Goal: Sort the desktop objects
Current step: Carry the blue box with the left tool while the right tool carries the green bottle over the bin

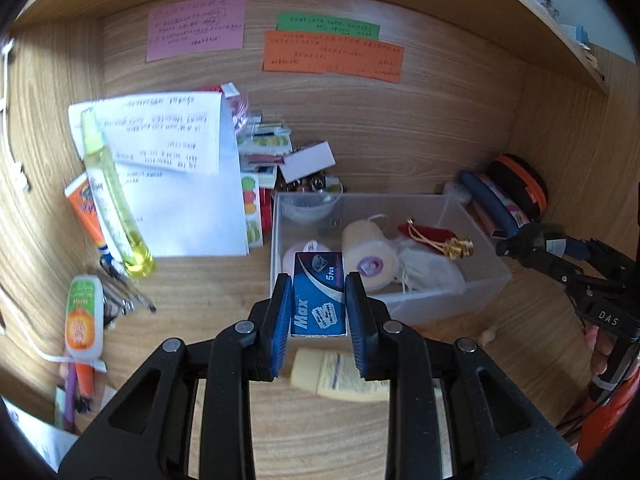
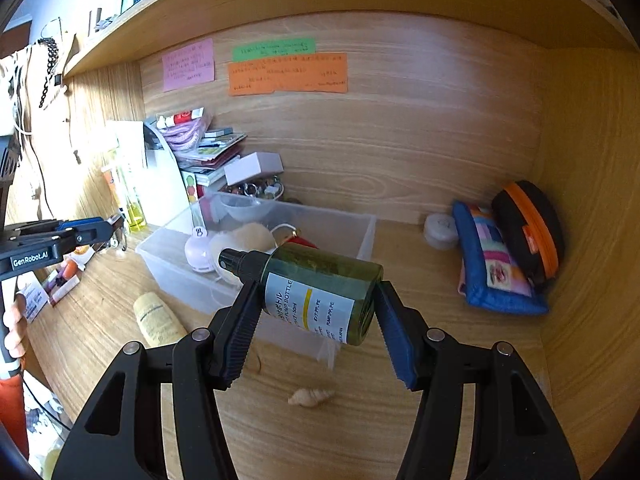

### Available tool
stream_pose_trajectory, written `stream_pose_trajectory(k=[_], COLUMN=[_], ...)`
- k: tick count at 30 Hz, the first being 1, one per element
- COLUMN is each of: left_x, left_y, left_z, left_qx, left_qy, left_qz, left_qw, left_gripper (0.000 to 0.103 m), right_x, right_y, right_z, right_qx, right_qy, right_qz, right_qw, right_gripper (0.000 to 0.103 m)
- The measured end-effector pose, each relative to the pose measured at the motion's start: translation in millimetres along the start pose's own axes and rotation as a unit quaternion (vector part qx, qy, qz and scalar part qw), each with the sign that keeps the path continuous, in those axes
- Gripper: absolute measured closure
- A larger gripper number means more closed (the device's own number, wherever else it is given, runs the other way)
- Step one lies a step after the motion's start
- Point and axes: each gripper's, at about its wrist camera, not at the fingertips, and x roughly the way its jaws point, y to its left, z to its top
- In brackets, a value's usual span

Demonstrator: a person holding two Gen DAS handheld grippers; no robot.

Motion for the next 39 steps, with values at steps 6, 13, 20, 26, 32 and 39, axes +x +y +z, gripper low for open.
stream_pose_trajectory(k=[6, 13, 20, 26, 32, 39], left_x=[19, 51, 86, 103, 113, 118], left_y=[0, -5, -8, -5, -6, -7], left_z=[19, 29, 29, 23, 19, 14], left_qx=[0.007, 0.015, 0.025, 0.027, 0.03, 0.032], left_qy=[0.01, 0.036, 0.067, 0.087, 0.098, 0.108], left_qz=[-0.009, -0.023, -0.024, -0.019, -0.016, -0.013], left_qw=[0.9999, 0.999, 0.9972, 0.9957, 0.9946, 0.9935], left_gripper=[0.077, 0.077, 0.077, 0.077, 0.077, 0.077], right_x=[23, 54, 87, 97, 106, 109], right_y=[0, 10, 17, 18, 19, 20], right_z=[15, 21, 17, 11, 10, 9], right_qx=[-0.005, -0.023, -0.027, -0.035, -0.037, -0.04], right_qy=[0.009, 0.038, 0.068, 0.077, 0.082, 0.083], right_qz=[0.018, 0.036, 0.051, 0.053, 0.056, 0.056], right_qw=[1.0, 0.998, 0.996, 0.995, 0.994, 0.994], right_gripper=[0.048, 0.048, 0.048, 0.048, 0.048, 0.048])
